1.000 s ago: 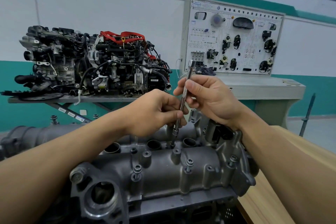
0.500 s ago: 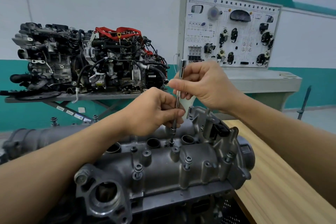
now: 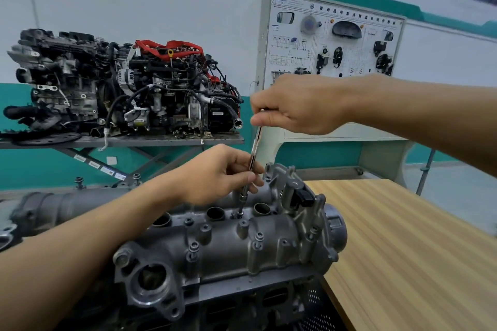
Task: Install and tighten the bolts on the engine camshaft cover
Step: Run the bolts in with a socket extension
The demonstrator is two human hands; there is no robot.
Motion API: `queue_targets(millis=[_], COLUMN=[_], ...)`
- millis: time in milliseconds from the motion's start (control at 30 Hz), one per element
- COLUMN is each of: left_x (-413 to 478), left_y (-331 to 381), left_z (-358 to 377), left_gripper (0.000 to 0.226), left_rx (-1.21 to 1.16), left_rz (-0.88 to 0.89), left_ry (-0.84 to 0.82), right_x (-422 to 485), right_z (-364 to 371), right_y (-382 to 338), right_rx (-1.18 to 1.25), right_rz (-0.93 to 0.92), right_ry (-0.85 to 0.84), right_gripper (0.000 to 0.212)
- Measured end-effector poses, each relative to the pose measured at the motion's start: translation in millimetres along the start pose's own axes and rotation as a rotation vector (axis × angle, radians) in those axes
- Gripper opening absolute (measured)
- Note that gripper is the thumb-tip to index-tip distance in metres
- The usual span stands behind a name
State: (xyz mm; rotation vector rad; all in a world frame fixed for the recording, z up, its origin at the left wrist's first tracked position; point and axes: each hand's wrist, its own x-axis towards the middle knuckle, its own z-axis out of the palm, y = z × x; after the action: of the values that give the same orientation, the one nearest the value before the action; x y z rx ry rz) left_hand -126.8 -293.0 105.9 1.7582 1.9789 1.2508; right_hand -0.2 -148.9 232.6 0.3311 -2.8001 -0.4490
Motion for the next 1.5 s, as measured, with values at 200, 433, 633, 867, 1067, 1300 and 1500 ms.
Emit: queue_targets(millis=[200,433,633,867,1067,1300,1500], left_x=[-1.7,-2.9,6.3,14.3,11.3,7.9,11.4], left_y=[7.6,0.9,8.2,17.5,22.1,18.6,24.5], left_z=[5.7,2.5,-15.6,-21.8,-3.9,-15.2,-33.8], left_gripper=[0.032,0.019,0.031,0.031,0.047,0.044,0.023], left_rx=[0.043,-0.007,-0.135,0.082,0.055,-0.155,-0.229], left_rz=[0.083,0.098,-0.007,0.04,0.171,0.137,0.023], left_ry=[0.263,0.242,-0.004,-0.061,0.386,0.288,0.017], right_x=[15.1,19.2,1.3,0.4,15.0,17.4,2.6], right_z=[3.9,-8.0,-12.6,-9.2,4.2,-5.8,-10.3], right_y=[-21.0,-22.0,-9.6,-14.0,-29.6,-25.7,-16.7], right_rx=[-0.111,-0.113,-0.118,0.048,0.048,0.116,0.293], right_rz=[0.111,0.07,-0.094,0.026,0.264,0.112,-0.002], right_ry=[0.109,0.039,-0.047,-0.027,0.019,0.036,-0.015], right_gripper=[0.06,0.059,0.033,0.044,0.051,0.052,0.014])
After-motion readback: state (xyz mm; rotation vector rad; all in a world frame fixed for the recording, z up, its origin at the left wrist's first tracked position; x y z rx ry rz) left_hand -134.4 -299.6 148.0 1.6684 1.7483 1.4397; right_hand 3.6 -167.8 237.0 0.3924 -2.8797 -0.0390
